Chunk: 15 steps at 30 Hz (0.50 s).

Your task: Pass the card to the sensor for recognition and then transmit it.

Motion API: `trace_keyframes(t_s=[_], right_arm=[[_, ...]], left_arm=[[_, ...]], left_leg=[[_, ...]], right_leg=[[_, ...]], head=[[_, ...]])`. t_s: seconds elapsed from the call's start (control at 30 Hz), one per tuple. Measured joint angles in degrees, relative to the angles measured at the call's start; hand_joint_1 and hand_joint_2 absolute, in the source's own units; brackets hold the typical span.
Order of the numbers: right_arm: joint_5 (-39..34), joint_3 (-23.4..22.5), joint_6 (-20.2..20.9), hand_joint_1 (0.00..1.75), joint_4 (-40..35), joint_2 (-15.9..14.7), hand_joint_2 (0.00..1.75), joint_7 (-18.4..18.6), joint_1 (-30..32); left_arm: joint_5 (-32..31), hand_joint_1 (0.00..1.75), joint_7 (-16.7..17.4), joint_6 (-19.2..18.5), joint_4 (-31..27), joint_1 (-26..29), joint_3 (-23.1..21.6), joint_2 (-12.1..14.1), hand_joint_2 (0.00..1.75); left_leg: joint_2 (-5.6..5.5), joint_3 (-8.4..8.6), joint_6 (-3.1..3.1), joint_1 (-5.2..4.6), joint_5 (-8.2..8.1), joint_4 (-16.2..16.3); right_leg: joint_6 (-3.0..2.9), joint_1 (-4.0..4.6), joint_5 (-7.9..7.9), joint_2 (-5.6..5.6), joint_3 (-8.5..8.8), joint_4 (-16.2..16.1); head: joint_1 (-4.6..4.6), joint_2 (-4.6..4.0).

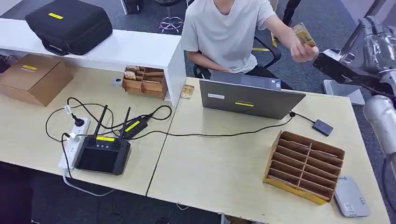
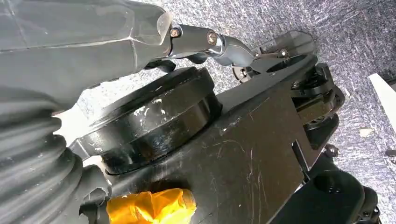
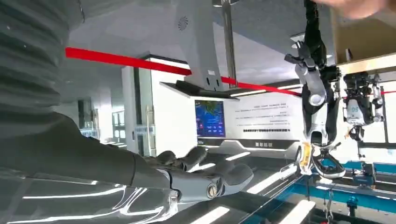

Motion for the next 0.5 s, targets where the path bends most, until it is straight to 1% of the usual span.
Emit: trace_keyframes(t_s=[0.17,0.33,0.5], right_arm=[[-0.13,-0.09,-0.15,0.00,0.07,0.11,1.75,-0.74,0.01],[0.04,-0.35,-1.40,0.00,0.07,0.09,1.75,-2.10,0.22],[1.68,-0.46,-1.83,0.00,-0.22,-1.18,1.75,-1.55,0.60]], left_arm=[[0.00,0.00,0.00,-0.02,0.00,0.00,0.00,0.02,1.75],[0.37,0.00,-0.02,-0.02,0.00,0.05,0.00,0.02,1.75],[0.92,0.00,-0.20,0.02,0.00,0.29,0.20,0.02,1.75]], left_leg=[[0.00,0.00,0.00,0.00,0.00,0.00],[0.01,0.01,0.00,0.00,0.00,0.00],[-0.01,-0.01,0.00,-0.01,0.00,0.01]], right_leg=[[0.00,0.00,0.00,0.00,0.00,-0.01],[0.00,0.00,0.00,0.01,-0.02,-0.02],[0.00,-0.01,0.00,-0.02,-0.03,-0.02]], head=[[0.00,0.00],[0.02,0.00],[0.02,0.00]])
